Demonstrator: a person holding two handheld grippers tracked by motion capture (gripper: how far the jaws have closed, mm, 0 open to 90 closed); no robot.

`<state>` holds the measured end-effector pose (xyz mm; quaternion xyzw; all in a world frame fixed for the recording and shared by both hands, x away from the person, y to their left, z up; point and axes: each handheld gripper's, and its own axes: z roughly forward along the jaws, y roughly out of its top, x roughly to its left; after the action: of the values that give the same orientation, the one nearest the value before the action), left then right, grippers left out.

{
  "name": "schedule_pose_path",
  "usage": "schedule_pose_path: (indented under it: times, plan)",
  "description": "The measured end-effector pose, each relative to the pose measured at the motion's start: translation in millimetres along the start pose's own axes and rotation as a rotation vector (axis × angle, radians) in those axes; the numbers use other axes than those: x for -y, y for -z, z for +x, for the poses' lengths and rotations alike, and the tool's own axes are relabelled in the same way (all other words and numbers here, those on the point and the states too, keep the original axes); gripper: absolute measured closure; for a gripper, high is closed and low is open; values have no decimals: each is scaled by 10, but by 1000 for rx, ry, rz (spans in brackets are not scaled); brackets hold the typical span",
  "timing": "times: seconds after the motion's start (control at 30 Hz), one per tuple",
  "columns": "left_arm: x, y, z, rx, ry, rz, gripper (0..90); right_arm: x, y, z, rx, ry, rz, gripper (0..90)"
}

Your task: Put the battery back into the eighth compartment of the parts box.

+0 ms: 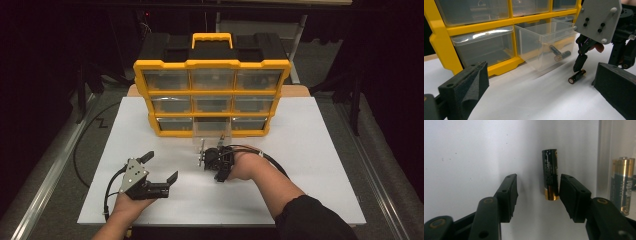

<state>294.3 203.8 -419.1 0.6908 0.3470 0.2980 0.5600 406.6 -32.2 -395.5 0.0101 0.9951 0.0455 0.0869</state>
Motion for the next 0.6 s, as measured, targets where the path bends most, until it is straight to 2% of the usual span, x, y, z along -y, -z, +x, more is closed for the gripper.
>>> schedule_pose_path:
  times: [0.07, 0.13, 0.33, 0.37, 0.4, 0.6]
  plan:
    - [0, 1, 1, 0, 0, -1, 7, -3, 2, 25, -10, -30, 22, 567]
    - [0, 1, 1, 0, 0, -1, 7, -6, -10, 20, -7, -12, 23, 607]
    - [-1, 1, 0, 0, 2, -2, 7, -9, -27, 32, -20, -7, 30, 703]
    - [-1, 1, -1, 0, 2, -3, 7, -12, -33, 18, -17, 18, 19, 714]
    - [-1, 1, -1, 0, 2, -3, 7, -11, -26, 37, -27, -7, 35, 724]
    - [-1, 2, -1, -1, 3, -4, 7, -11, -29, 43, -30, 9, 30, 780]
